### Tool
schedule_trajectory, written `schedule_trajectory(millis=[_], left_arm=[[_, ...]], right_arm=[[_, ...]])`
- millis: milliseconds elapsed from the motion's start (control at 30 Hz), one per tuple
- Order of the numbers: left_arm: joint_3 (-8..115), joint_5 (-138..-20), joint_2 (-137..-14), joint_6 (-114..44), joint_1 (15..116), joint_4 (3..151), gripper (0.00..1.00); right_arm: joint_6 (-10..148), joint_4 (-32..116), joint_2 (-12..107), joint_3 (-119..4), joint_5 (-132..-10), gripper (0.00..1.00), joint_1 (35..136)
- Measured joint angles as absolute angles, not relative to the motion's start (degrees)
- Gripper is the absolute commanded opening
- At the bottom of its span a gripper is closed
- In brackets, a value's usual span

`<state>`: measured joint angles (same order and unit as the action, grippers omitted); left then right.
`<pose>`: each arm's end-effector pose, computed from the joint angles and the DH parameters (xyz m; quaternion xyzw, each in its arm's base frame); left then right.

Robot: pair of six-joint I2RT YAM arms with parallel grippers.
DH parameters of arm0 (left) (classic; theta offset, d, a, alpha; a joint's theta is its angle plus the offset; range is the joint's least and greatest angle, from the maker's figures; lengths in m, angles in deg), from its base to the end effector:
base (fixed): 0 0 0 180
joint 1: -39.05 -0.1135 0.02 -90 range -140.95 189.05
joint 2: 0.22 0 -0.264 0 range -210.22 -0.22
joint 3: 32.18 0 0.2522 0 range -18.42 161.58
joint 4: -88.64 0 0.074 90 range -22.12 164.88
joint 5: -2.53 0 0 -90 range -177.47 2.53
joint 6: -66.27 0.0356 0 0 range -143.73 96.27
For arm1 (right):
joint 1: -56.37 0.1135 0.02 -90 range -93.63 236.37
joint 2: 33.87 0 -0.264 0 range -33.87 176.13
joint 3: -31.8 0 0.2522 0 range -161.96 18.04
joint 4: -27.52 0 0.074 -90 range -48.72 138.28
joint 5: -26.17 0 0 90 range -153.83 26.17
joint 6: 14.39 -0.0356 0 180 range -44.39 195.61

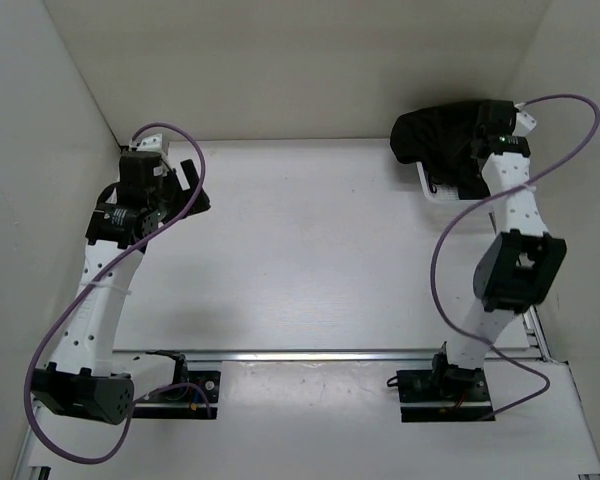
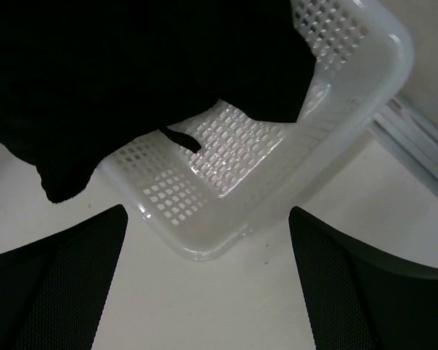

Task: Fold and stack the shorts
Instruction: Grab the shorts from the pile

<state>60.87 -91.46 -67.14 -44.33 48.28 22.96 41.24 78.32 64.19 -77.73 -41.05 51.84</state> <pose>0.2248 -0.0340 0.3977 -0.1043 0.8982 -0.0792 0.4197 0.3845 -0.0443 0.3573 0.3747 0.8073 -0.0645 0.4513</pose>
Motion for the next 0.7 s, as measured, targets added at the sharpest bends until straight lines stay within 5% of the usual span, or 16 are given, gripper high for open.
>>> schedule_trajectory(millis=[333, 433, 500, 600, 633, 700], left_arm=[[61.85, -92.37, -71.6, -45.27, 48.15, 24.46, 1.0], [61.87, -91.83, -73.94, -45.8, 48.11, 24.68, 1.0], [61.92, -91.48, -75.23, -45.93, 48.11, 24.97, 1.0], [62.16, -91.33, -77.04, -46.12, 48.11, 25.32, 1.0], [62.2, -91.35, -77.45, -46.15, 48.11, 25.45, 1.0], [62.2, -91.37, -77.8, -46.08, 48.11, 25.62, 1.0]], right_arm=[[41.44, 79.21, 97.77, -108.65, -49.57, 0.95, 48.78], [41.44, 78.23, 104.21, -113.77, -52.3, 0.86, 47.95], [41.0, 77.01, 107.06, -115.1, -54.33, 0.74, 47.33], [40.1, 74.36, 109.74, -115.39, -56.39, 0.39, 46.66], [39.86, 73.6, 110.09, -115.36, -56.52, 0.15, 46.53], [39.47, 72.35, 110.25, -115.23, -56.52, 0.0, 46.29]])
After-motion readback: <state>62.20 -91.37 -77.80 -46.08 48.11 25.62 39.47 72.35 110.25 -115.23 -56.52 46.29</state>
